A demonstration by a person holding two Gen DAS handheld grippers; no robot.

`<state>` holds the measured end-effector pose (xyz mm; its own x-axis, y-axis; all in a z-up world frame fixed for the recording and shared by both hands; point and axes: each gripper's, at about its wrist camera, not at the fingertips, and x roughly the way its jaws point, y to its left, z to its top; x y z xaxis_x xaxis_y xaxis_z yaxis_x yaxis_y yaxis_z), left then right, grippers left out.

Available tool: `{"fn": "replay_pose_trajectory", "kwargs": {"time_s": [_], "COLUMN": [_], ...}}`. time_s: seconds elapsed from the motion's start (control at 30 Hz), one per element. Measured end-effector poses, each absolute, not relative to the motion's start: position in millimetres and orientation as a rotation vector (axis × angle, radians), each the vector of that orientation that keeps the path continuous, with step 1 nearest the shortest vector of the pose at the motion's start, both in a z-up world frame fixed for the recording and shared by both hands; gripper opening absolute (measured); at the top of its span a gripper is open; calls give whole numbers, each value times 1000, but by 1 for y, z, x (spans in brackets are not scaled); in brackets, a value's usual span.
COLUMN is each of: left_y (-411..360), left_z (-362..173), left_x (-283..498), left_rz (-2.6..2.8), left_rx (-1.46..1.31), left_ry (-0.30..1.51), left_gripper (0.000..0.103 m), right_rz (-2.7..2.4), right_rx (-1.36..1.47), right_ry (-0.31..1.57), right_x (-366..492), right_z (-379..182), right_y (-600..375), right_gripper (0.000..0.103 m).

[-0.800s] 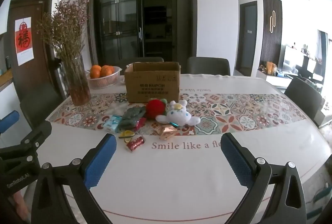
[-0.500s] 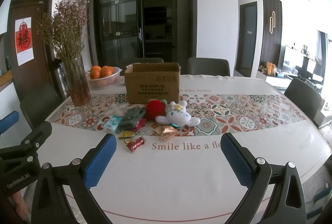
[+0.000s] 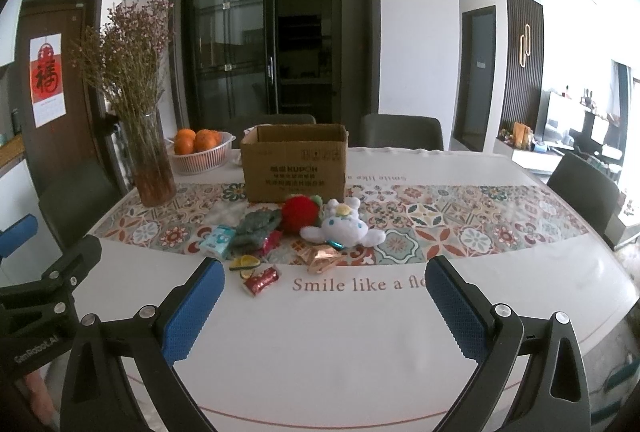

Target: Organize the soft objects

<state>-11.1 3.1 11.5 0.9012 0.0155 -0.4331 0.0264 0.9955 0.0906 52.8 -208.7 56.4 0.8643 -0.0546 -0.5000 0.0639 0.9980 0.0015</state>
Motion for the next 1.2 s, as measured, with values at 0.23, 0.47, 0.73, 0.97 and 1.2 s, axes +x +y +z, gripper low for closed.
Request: {"fn": "replay_pose_trajectory", "kwargs": {"time_s": [0.23,0.47,0.73,0.97,1.2], "left_y": [3,2,4,4,4], "left_z": [12,12,15,16,17], "left_x": [-10,-11,-11,-11,-11], "left_rz": [-3,-4,-6,-5,-7], "left_rx": [96,96,95,95,93], "left_ry": [447,447,446,445,445], "left_gripper": [103,103,103,103,103], "right_rz": [-59,-59,-59,-59,-58], "right_rx": [20,20,19,19,20], "right_ry": [521,520,518,517,518], "right_x": [54,53,53,52,53], "right_z": [57,56,56,56,56], "right_y": [-207,-208,-208,-207,-207], "right_gripper": [102,102,102,102,102]}}
